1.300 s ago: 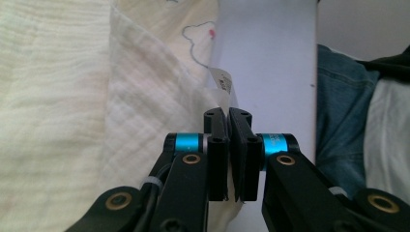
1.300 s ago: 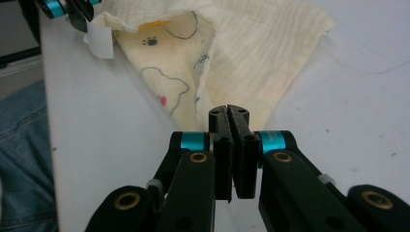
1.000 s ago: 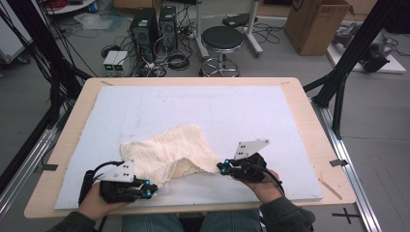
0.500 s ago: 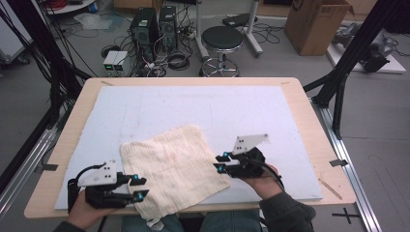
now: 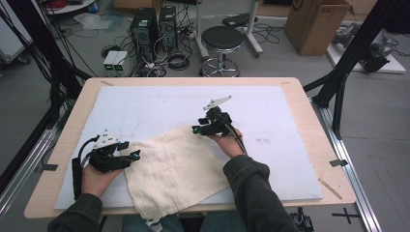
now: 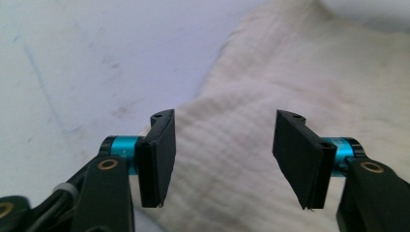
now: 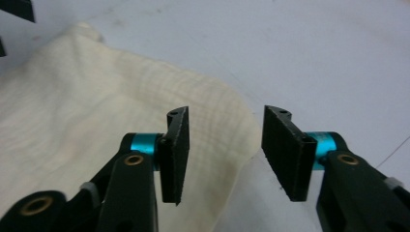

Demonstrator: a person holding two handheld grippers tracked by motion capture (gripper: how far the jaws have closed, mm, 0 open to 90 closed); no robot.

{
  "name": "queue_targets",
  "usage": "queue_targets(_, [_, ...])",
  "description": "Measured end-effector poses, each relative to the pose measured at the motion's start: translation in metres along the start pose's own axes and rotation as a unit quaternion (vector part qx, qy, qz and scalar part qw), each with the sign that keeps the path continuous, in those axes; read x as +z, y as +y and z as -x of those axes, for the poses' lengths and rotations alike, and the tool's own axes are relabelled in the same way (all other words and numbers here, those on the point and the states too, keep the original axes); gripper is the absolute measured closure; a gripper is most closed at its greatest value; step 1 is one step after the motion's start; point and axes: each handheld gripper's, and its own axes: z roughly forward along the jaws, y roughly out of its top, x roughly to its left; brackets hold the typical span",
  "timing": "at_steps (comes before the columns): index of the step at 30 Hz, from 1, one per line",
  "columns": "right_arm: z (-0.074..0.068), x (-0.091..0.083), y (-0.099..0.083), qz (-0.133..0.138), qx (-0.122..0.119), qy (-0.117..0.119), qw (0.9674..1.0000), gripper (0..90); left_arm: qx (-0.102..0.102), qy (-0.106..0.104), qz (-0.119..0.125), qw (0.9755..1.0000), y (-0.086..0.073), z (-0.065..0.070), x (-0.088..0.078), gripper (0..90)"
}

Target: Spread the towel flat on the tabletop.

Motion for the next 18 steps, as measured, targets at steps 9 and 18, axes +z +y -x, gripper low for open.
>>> queue_targets(9, [0.014,0.029,-0.012,-0.043,0.029,0.0,0.9987,70.9,-0.029,0.015,-0.061,0.9976,-0.017,-0.02,0.016,52.1])
queue_targets(18, [0.018,0.003,-0.008,-0.023,0.031,-0.011,0.9992,85.9,0.002,0.013,-0.048,0.9988,-0.006,-0.018,0.028,87.9])
